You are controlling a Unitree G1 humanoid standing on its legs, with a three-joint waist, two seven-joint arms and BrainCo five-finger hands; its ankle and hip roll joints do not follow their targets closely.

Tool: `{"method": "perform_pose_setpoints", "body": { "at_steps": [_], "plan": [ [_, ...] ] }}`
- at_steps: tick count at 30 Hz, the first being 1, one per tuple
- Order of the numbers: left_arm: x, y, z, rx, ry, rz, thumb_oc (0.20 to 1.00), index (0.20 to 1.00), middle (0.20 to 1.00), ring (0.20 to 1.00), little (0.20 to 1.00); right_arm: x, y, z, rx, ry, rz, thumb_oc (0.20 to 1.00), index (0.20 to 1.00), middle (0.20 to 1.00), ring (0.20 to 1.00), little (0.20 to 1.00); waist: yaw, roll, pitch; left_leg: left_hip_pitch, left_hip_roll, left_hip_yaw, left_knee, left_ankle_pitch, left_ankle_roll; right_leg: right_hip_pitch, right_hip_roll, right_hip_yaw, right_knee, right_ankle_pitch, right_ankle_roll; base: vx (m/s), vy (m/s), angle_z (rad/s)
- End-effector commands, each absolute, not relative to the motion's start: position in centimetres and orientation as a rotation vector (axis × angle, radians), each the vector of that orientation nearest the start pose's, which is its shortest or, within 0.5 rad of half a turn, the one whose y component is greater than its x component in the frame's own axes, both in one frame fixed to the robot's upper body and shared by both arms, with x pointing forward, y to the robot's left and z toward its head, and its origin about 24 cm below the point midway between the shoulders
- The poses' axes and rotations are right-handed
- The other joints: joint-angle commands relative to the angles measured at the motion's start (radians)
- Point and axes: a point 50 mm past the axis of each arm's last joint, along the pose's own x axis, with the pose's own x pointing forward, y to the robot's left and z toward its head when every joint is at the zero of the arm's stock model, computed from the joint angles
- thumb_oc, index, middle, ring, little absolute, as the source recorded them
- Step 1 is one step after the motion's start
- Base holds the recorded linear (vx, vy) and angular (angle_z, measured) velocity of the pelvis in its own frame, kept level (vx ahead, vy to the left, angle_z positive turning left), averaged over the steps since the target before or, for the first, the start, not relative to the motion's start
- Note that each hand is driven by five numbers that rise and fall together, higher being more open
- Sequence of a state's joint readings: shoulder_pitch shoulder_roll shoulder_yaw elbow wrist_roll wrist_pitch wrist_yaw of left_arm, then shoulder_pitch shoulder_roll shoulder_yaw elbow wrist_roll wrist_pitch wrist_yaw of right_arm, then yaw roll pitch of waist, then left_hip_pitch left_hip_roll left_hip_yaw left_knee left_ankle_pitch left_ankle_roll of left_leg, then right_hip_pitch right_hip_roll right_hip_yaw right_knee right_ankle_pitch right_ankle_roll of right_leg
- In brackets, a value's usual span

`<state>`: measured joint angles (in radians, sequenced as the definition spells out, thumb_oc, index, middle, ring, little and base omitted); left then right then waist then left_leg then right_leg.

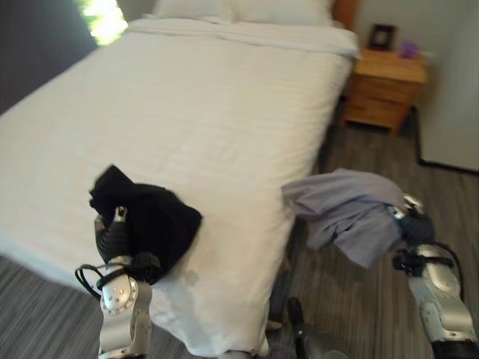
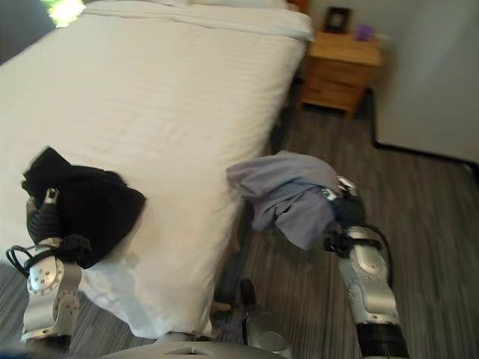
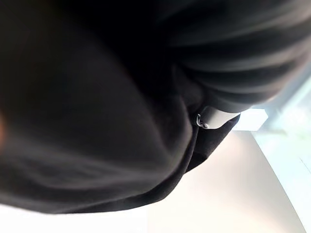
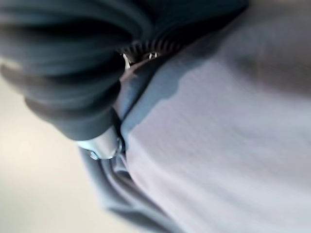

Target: Pick up bed clothes into laundry basket.

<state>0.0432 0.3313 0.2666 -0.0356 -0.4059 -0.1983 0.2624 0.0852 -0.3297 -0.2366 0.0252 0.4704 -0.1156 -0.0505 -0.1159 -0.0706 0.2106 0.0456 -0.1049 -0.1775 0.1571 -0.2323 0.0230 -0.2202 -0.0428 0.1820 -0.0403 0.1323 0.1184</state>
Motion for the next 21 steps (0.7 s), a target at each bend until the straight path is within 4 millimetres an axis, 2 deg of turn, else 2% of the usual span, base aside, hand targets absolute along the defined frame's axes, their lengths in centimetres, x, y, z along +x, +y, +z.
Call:
{"method": "perform_pose_setpoints", "body": {
  "at_steps": [1,2,5,6,8,10,11,12,13,14,15,16,17,18,21],
  "plan": [
    [22.2,29.0,12.4,0.111,-0.433,0.476,0.2,0.2,0.2,0.2,0.2,22.6,-26.7,7.5,0.101,-0.227,-0.313,0.2,0.2,0.2,0.2,0.2,0.007,0.04,-0.004,0.096,0.092,0.111,-0.214,0.124,-0.046,-0.035,-0.1,-0.15,0.02,0.079,0.114,-0.49,0.2,-1.18],
    [22.2,29.0,12.4,0.112,-0.433,0.477,0.2,0.2,0.2,0.2,0.2,22.6,-26.7,7.5,0.101,-0.226,-0.312,0.2,0.2,0.2,0.2,0.2,0.008,0.037,-0.005,0.095,0.09,0.113,-0.214,0.126,-0.046,-0.04,-0.101,-0.148,0.027,0.077,0.114,-0.48,0.129,-1.53],
    [21.0,29.7,10.9,0.065,-0.38,0.528,0.2,0.2,0.2,0.2,0.2,22.5,-26.6,7.7,0.082,-0.225,-0.293,0.2,0.2,0.2,0.2,0.2,0.044,0.066,-0.003,0.06,0.108,0.184,-0.209,0.152,-0.033,0.032,-0.133,-0.207,0.165,-0.04,0.059,-0.32,0.044,-1.73],
    [20.8,29.9,10.5,0.061,-0.361,0.538,0.2,0.2,0.2,0.2,0.2,22.6,-26.6,7.8,0.077,-0.229,-0.294,0.2,0.2,0.2,0.2,0.2,0.053,0.072,-0.007,0.053,0.112,0.205,-0.207,0.154,-0.032,0.061,-0.146,-0.229,0.181,-0.063,0.053,-0.35,0.017,-0.79],
    [20.1,30.2,9.5,0.063,-0.314,0.573,0.2,0.2,0.2,0.2,0.2,23.2,-26.3,8.3,0.09,-0.26,-0.294,0.2,0.2,0.2,0.2,0.2,0.087,0.086,-0.026,0.031,0.123,0.283,-0.196,0.162,-0.036,0.127,-0.208,-0.332,0.215,-0.095,0.044,-0.28,-0.019,-0.89],
    [19.6,30.6,9.5,0.055,-0.315,0.604,0.2,0.2,0.2,0.2,0.2,24.0,-25.4,9.0,0.091,-0.287,-0.258,0.2,0.2,0.2,0.2,0.2,0.128,0.084,-0.046,0.018,0.141,0.367,-0.18,0.164,-0.048,0.193,-0.261,-0.472,0.196,-0.095,0.056,-0.19,-0.084,-1.31],
    [19.5,30.6,9.5,0.055,-0.316,0.604,0.2,0.2,0.2,0.2,0.2,24.0,-25.4,9.0,0.091,-0.287,-0.258,0.2,0.2,0.2,0.2,0.2,0.129,0.083,-0.046,0.015,0.141,0.368,-0.179,0.168,-0.047,0.192,-0.26,-0.471,0.19,-0.088,0.055,-0.22,-0.173,-1.12],
    [19.1,31.1,10.0,0.059,-0.332,0.616,0.2,0.2,0.2,0.2,0.2,24.7,-24.5,9.7,0.058,-0.304,-0.21,0.2,0.2,0.2,0.2,0.2,0.167,0.077,-0.063,0.008,0.166,0.466,-0.171,0.177,-0.058,0.232,-0.304,-0.625,0.182,-0.07,0.071,-0.15,-0.126,-1.12],
    [19.1,31.1,10.0,0.059,-0.332,0.616,0.2,0.2,0.2,0.2,0.2,24.7,-24.5,9.7,0.058,-0.304,-0.209,0.2,0.2,0.2,0.2,0.2,0.168,0.076,-0.063,0.009,0.166,0.468,-0.171,0.176,-0.059,0.234,-0.303,-0.624,0.181,-0.069,0.072,-0.26,-0.264,-1.5],
    [19.0,31.3,10.6,0.085,-0.352,0.626,0.2,0.2,0.2,0.2,0.2,25.2,-23.8,10.2,0.033,-0.32,-0.174,0.2,0.2,0.2,0.2,0.2,0.197,0.064,-0.076,0.003,0.187,0.553,-0.172,0.191,-0.071,0.254,-0.309,-0.73,0.152,-0.054,0.087,-0.16,-0.243,-1.94],
    [19.2,31.0,10.9,0.097,-0.361,0.606,0.2,0.2,0.2,0.2,0.2,25.1,-23.7,10.2,0.041,-0.318,-0.17,0.2,0.2,0.2,0.2,0.2,0.18,0.059,-0.08,0.003,0.201,0.568,-0.175,0.208,-0.082,0.25,-0.283,-0.699,0.111,-0.077,0.083,-0.17,-0.44,-1.93],
    [19.9,30.5,11.2,0.082,-0.386,0.581,0.2,0.2,0.2,0.2,0.2,24.6,-24.2,10.2,0.038,-0.323,-0.188,0.2,0.2,0.2,0.2,0.2,0.153,0.059,-0.085,0.003,0.231,0.582,-0.173,0.228,-0.102,0.248,-0.246,-0.635,0.071,-0.096,0.072,-0.05,-0.311,-1.49],
    [20.0,30.5,11.2,0.082,-0.386,0.579,0.2,0.2,0.2,0.2,0.2,24.6,-24.3,10.2,0.037,-0.323,-0.189,0.2,0.2,0.2,0.2,0.2,0.158,0.061,-0.085,0.004,0.235,0.585,-0.172,0.228,-0.104,0.248,-0.242,-0.633,0.068,-0.095,0.069,0.01,-0.333,-0.85],
    [20.8,29.9,11.5,0.065,-0.405,0.548,0.2,0.2,0.2,0.2,0.2,24.2,-24.7,10.4,0.03,-0.333,-0.209,0.2,0.2,0.2,0.2,0.2,0.135,0.06,-0.088,0.01,0.256,0.587,-0.171,0.24,-0.117,0.253,-0.211,-0.594,0.046,-0.11,0.059,0.02,-0.251,-0.54],
    [23.0,27.8,12.2,-0.009,-0.448,0.442,0.2,0.2,0.2,0.2,0.2,23.3,-25.8,10.9,0.016,-0.359,-0.261,0.2,0.2,0.2,0.2,0.2,0.085,0.064,-0.078,0.018,0.312,0.611,-0.133,0.266,-0.153,0.257,-0.151,-0.548,0.03,-0.138,0.033,-0.01,-0.336,-0.42]
  ]
}}
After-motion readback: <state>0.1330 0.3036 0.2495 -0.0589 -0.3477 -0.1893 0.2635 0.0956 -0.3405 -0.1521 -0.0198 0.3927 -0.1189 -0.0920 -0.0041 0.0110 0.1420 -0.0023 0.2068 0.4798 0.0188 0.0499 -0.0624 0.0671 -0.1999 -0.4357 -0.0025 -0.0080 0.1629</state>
